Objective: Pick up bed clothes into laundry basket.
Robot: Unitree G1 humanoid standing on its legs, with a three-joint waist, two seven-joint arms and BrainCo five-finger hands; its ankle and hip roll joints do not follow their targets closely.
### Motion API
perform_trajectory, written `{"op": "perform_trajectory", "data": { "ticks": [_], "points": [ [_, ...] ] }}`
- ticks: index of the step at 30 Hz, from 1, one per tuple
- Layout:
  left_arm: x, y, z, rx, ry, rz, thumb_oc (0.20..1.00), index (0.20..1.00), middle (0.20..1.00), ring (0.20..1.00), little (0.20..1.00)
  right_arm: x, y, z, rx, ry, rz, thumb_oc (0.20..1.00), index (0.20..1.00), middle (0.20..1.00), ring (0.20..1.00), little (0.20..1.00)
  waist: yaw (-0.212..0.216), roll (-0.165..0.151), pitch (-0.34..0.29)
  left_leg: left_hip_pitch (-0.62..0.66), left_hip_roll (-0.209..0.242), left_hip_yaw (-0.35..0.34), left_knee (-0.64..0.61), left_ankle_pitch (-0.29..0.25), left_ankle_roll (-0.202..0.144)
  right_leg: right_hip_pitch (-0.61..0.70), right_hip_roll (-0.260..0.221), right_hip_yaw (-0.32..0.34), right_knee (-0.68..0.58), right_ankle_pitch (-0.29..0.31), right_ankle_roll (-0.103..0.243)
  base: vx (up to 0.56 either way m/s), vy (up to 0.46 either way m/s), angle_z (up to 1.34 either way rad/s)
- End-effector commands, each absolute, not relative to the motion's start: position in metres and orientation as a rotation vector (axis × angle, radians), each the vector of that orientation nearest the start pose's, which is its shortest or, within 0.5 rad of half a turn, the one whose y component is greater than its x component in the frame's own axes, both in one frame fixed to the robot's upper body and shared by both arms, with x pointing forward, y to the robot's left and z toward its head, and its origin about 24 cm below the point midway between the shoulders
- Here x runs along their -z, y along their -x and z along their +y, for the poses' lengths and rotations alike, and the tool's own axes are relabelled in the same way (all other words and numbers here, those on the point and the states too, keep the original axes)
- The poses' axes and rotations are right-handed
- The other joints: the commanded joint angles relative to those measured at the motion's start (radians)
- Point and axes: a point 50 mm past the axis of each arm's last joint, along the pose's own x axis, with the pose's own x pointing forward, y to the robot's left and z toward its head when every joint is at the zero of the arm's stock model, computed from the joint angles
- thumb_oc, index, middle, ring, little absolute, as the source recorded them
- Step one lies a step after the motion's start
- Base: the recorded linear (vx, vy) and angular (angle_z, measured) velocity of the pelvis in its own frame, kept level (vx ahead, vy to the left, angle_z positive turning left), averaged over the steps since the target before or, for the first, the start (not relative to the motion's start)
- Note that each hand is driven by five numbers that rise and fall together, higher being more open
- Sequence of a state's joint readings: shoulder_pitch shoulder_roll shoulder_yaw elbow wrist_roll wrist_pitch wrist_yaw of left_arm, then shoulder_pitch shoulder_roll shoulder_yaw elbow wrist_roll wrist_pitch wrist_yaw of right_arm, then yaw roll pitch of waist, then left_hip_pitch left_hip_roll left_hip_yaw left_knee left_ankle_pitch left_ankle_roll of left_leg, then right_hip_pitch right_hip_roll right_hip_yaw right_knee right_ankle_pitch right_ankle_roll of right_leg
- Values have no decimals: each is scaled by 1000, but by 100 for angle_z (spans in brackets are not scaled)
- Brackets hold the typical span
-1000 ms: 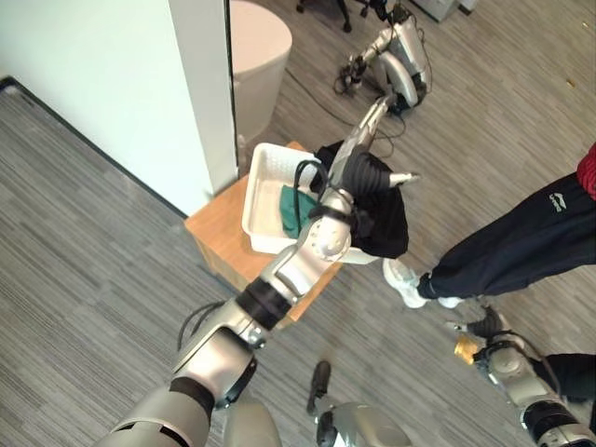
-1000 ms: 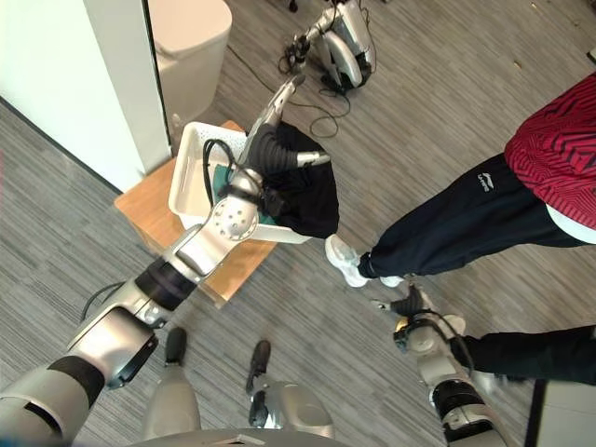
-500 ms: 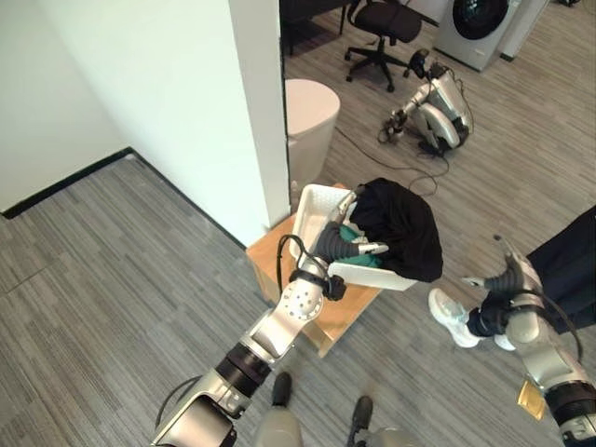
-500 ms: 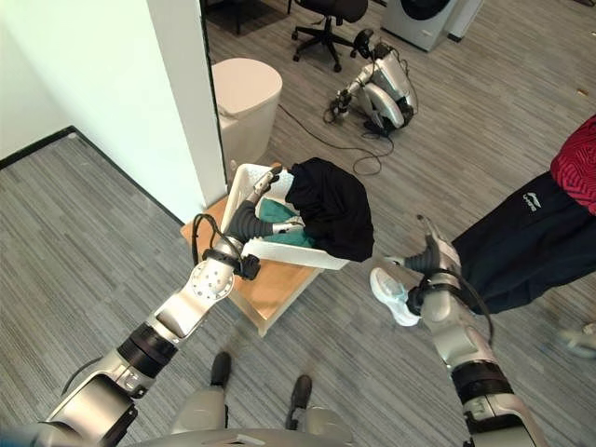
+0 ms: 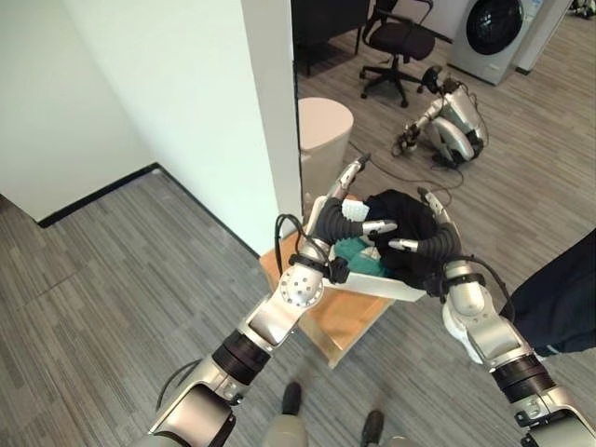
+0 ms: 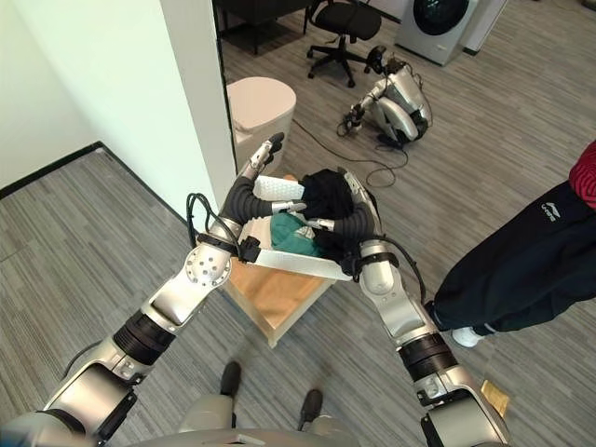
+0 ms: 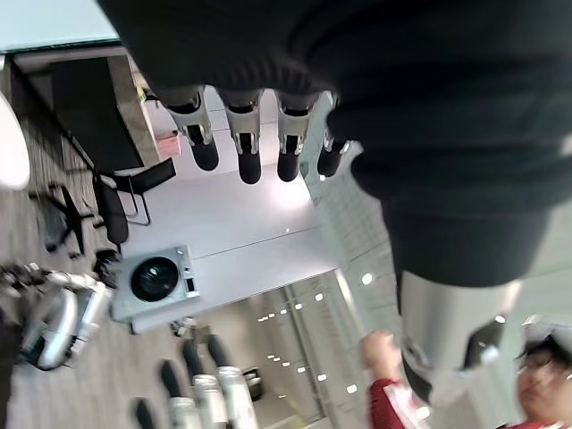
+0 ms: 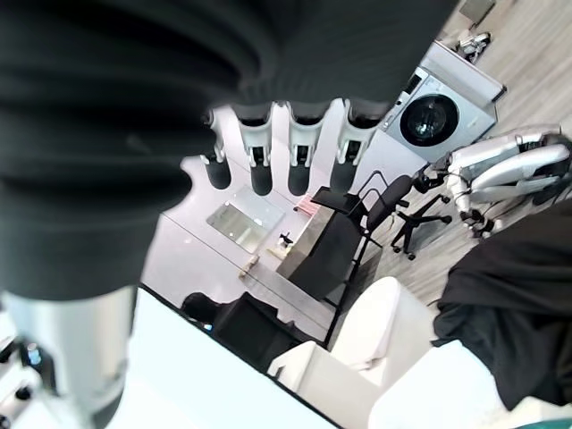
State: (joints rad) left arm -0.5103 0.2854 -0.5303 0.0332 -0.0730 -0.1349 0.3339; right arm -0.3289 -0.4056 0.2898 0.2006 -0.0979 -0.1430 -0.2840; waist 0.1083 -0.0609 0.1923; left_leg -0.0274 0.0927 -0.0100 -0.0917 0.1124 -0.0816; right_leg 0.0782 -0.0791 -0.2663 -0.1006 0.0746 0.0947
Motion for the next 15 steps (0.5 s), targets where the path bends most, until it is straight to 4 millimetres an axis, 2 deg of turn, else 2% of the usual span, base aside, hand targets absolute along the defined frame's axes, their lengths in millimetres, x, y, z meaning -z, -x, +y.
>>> {"op": "perform_trajectory", "data": {
  "ticks": [1,7,11,15],
  "points": [
    [-182,-300,42,326,-136,-660,1000,1000,1000,1000,1000,-109,-307,-154,-46,481,-382,1000,1000,1000,1000,1000,23,-8,-59,79,58,33,4,-87,-21,31,-73,-22,29,-56,87,0,0,0],
    [-161,-306,44,299,-254,-596,1000,1000,1000,1000,1000,-99,-302,-151,-50,414,-340,1000,1000,1000,1000,1000,15,3,-66,74,54,34,4,-80,-19,26,-78,-23,32,-51,88,0,0,0],
    [-149,-311,49,271,-339,-562,1000,1000,1000,1000,1000,-84,-298,-148,-76,403,-280,1000,1000,1000,1000,1000,14,8,-70,74,54,30,4,-80,-20,25,-79,-25,34,-52,88,8,-1,0],
    [-140,-312,52,261,-322,-515,1000,1000,1000,1000,1000,-67,-294,-146,-89,397,-212,1000,1000,1000,1000,1000,9,13,-71,78,56,31,4,-86,-20,28,-77,-28,32,-56,88,8,-1,0]
  ]
}}
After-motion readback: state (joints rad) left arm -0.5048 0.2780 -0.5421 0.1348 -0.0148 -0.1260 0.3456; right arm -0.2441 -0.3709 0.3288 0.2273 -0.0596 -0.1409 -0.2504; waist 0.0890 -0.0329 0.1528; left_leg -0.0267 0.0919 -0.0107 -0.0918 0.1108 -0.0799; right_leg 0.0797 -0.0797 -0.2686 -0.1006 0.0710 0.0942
